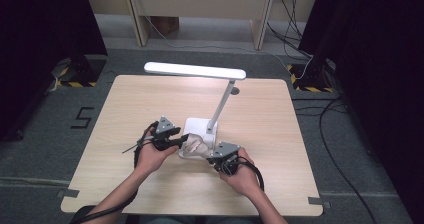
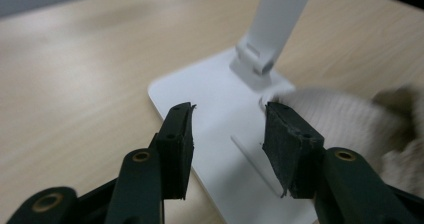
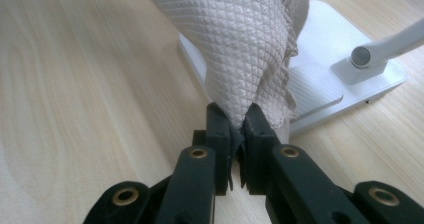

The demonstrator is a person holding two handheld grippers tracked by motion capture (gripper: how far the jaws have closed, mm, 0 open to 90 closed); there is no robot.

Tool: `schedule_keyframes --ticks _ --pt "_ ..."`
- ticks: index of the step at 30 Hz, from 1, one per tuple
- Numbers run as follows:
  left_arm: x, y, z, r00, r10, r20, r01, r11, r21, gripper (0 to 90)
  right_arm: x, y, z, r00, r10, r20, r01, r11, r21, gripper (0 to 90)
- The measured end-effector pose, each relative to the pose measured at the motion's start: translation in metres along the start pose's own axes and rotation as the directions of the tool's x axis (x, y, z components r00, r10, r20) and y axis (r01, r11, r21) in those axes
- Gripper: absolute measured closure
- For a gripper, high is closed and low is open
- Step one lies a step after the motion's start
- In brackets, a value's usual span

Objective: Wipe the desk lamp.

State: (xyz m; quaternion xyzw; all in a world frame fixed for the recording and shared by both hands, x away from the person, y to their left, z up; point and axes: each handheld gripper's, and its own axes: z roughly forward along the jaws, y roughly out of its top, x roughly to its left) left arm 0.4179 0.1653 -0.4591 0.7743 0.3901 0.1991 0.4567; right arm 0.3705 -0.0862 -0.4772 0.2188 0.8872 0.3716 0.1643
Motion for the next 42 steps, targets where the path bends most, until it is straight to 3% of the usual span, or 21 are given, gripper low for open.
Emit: schedule_keyframes --ticks 3,6,8,9,12,14,15,17,19,24,28,35,38,40,42 --pt "-0.002 0.019 -0.018 0.9995 0.033 -0.001 -0.033 0.9987 -0.038 50.6 -0.001 -0.001 0.002 1.0 -0.004 0.007 0.004 1.0 0.014 85.3" --pt "-0.009 0.03 -0.027 0.9967 0.08 0.015 -0.079 0.9958 -0.045 48.1 -0.001 -0.003 0.003 1.0 0.005 0.005 -0.005 0.999 0.031 85.2" --pt "-0.018 0.033 -0.029 0.9919 0.111 0.062 -0.11 0.9937 -0.023 46.2 -0.001 -0.003 0.003 0.9998 0.02 0.01 -0.02 0.999 0.038 85.2" --pt "-0.024 0.032 -0.028 0.9861 0.135 0.097 -0.136 0.9907 0.002 45.1 -0.002 -0.003 0.003 0.9998 0.018 0.01 -0.018 0.999 0.038 85.2" --pt "-0.036 0.026 -0.023 0.9719 0.144 0.186 -0.154 0.9871 0.042 42.2 -0.005 -0.001 0.003 0.9998 0.014 0.015 -0.015 0.999 0.035 85.2" --pt "-0.044 0.02 -0.016 0.9541 0.169 0.247 -0.193 0.9782 0.077 40.3 -0.007 0.0 0.003 0.9997 0.014 0.018 -0.015 0.999 0.032 85.3" --pt "-0.046 0.018 -0.014 0.9501 0.176 0.258 -0.205 0.9746 0.091 39.6 -0.007 0.001 0.003 0.9996 0.021 0.017 -0.022 0.999 0.033 85.2" --pt "-0.048 0.011 -0.006 0.9399 0.206 0.272 -0.249 0.9595 0.132 38.5 -0.008 0.003 0.002 0.9997 0.017 0.02 -0.017 0.999 0.028 85.3" --pt "-0.049 0.006 0.0 0.9283 0.244 0.281 -0.297 0.9399 0.168 37.8 -0.009 0.004 0.002 0.9998 0.013 0.018 -0.013 1.0 0.02 85.3" --pt "-0.054 -0.005 0.011 0.9141 0.279 0.294 -0.345 0.9168 0.202 37.9 -0.01 0.008 -0.001 0.9996 0.019 0.02 -0.019 1.0 0.001 85.2" --pt "-0.054 -0.01 0.014 0.9121 0.287 0.293 -0.353 0.9127 0.206 39.9 -0.011 0.012 -0.003 0.9991 0.036 0.02 -0.036 0.999 -0.018 85.2" --pt "-0.051 -0.007 0.012 0.9189 0.283 0.275 -0.338 0.9241 0.178 55.5 -0.011 0.015 -0.004 0.9987 0.05 0.008 -0.049 0.998 -0.048 85.2" --pt "-0.05 -0.005 0.01 0.9183 0.291 0.269 -0.342 0.9246 0.168 64.8 -0.012 0.017 -0.004 0.9985 0.054 0.006 -0.054 0.997 -0.055 85.2" --pt "-0.05 -0.004 0.009 0.9234 0.283 0.26 -0.331 0.9294 0.164 70.0 -0.012 0.017 -0.004 0.9986 0.052 0.005 -0.052 0.997 -0.057 85.1" --pt "-0.049 -0.004 0.009 0.9332 0.265 0.243 -0.306 0.9399 0.152 75.9 -0.012 0.017 -0.004 0.9985 0.054 0.005 -0.053 0.997 -0.06 85.0"
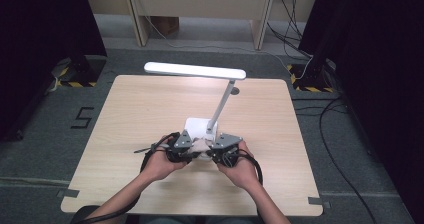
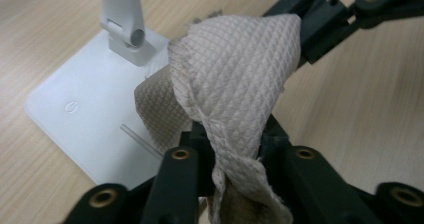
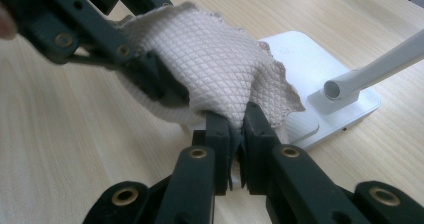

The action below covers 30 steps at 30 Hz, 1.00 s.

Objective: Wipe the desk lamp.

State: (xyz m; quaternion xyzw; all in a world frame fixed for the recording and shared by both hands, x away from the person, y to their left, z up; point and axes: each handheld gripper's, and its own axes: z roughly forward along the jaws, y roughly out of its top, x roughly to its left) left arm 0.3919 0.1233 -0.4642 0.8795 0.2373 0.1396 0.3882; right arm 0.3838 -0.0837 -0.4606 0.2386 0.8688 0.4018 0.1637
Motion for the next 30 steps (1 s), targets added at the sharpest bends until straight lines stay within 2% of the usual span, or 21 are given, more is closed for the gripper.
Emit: schedule_keyframes --ticks 3,7,10,15,20,23,25,28,30 --pt "0.001 0.001 -0.002 0.9996 -0.024 -0.013 0.024 0.9995 -0.018 83.5 0.002 0.0 0.001 1.0 0.004 -0.008 -0.004 1.0 -0.007 84.7" --pt "0.004 -0.001 -0.003 0.9988 -0.048 -0.01 0.048 0.9986 -0.024 84.8 0.003 0.0 0.003 0.9999 0.002 -0.016 -0.002 1.0 -0.01 83.4" --pt "0.007 -0.003 -0.002 0.9975 -0.07 -0.014 0.069 0.9974 -0.022 85.0 0.003 -0.001 0.005 0.9992 0.008 -0.038 -0.008 1.0 -0.007 76.5" --pt "0.016 -0.01 -0.005 0.9966 -0.071 -0.043 0.071 0.9975 -0.005 85.0 0.005 0.001 0.003 0.9982 0.019 -0.057 -0.02 1.0 -0.017 65.2" --pt "0.024 -0.015 -0.011 0.9942 -0.064 -0.086 0.065 0.9979 0.002 84.9 0.002 0.002 -0.003 0.9978 0.039 -0.053 -0.041 0.999 -0.031 60.8" --pt "0.028 -0.018 -0.014 0.9928 -0.066 -0.1 0.067 0.9977 0.006 84.9 -0.001 0.003 -0.007 0.998 0.044 -0.045 -0.046 0.998 -0.048 61.0" --pt "0.03 -0.02 -0.016 0.9917 -0.058 -0.115 0.06 0.9981 0.014 85.0 -0.005 0.003 -0.01 0.9979 0.055 -0.034 -0.057 0.997 -0.058 64.1" --pt "0.033 -0.024 -0.02 0.9902 -0.062 -0.125 0.064 0.9978 0.015 84.9 -0.013 0.0 -0.009 0.9978 0.065 -0.008 -0.066 0.997 -0.048 73.4" --pt "0.035 -0.027 -0.024 0.9894 -0.064 -0.131 0.066 0.9977 0.013 84.9 -0.019 -0.004 -0.005 0.9965 0.079 0.027 -0.078 0.996 -0.031 80.9"
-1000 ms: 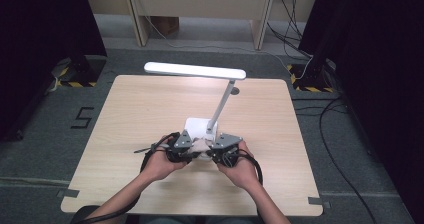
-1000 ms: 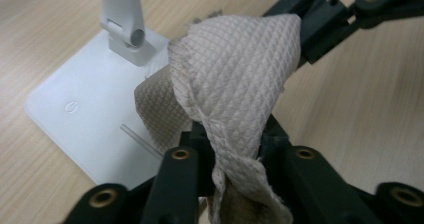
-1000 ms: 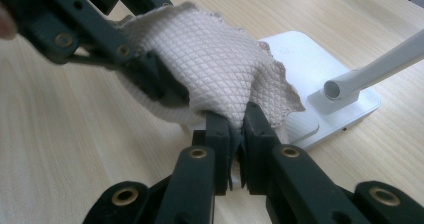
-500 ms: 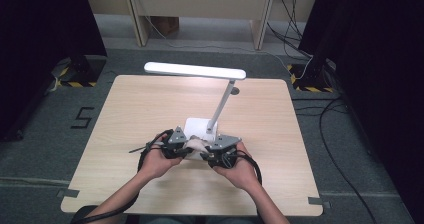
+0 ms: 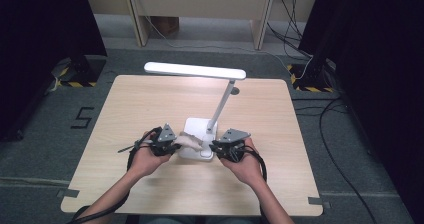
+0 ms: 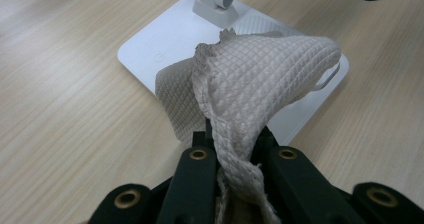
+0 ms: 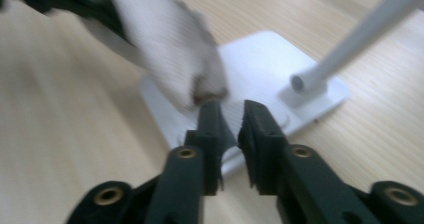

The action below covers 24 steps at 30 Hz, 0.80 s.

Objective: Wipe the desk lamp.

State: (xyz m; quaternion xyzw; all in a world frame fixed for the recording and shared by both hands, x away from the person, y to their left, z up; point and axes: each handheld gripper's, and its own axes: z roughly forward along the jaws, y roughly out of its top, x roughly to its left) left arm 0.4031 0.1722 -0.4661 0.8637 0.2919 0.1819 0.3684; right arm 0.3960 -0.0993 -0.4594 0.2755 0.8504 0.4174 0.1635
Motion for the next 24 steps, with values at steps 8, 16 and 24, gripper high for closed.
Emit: schedule_keyframes --ticks 8,16,24 --pt "0.009 -0.005 -0.012 0.9992 0.019 -0.036 -0.019 0.9998 0.009 84.8 -0.005 -0.016 0.027 0.9953 0.046 0.086 -0.05 0.998 0.049 90.0" --pt "0.021 -0.02 -0.031 0.9976 0.017 -0.068 -0.016 0.9997 0.018 84.8 -0.005 -0.012 0.04 0.9925 0.065 0.104 -0.069 0.997 0.039 90.0" --pt "0.029 -0.03 -0.038 0.9967 0.04 -0.071 -0.037 0.9979 0.053 84.6 -0.007 -0.014 0.047 0.989 0.088 0.119 -0.093 0.995 0.039 89.0"
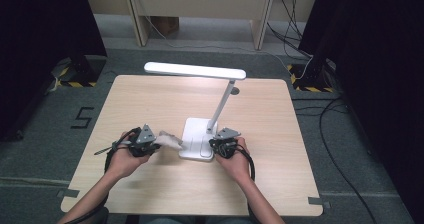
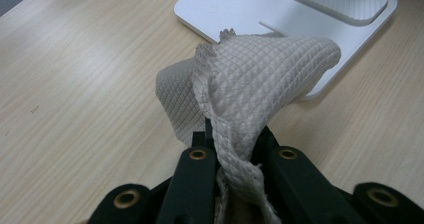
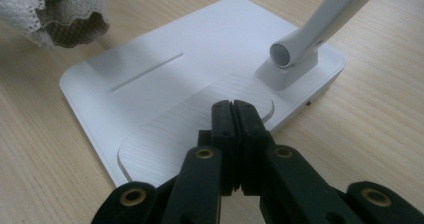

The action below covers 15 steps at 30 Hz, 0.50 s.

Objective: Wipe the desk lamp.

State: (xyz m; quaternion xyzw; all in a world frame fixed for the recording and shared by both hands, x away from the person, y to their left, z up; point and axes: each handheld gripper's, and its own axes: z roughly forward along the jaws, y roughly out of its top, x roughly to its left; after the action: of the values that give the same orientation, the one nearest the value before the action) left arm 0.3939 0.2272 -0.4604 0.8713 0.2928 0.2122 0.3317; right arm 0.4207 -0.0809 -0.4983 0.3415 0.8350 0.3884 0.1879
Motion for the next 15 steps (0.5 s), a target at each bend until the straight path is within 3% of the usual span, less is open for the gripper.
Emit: schedule_keyframes --ticks 10,15 --pt "-0.004 0.009 0.009 0.9984 0.051 0.025 -0.052 0.9982 0.03 84.6 -0.001 0.003 0.001 0.9998 -0.002 -0.022 0.002 1.0 0.018 90.0" --pt "-0.009 0.016 0.017 0.9965 0.072 0.043 -0.074 0.9966 0.037 84.6 -0.003 0.002 0.001 0.9991 0.019 -0.037 -0.018 1.0 0.02 90.0"
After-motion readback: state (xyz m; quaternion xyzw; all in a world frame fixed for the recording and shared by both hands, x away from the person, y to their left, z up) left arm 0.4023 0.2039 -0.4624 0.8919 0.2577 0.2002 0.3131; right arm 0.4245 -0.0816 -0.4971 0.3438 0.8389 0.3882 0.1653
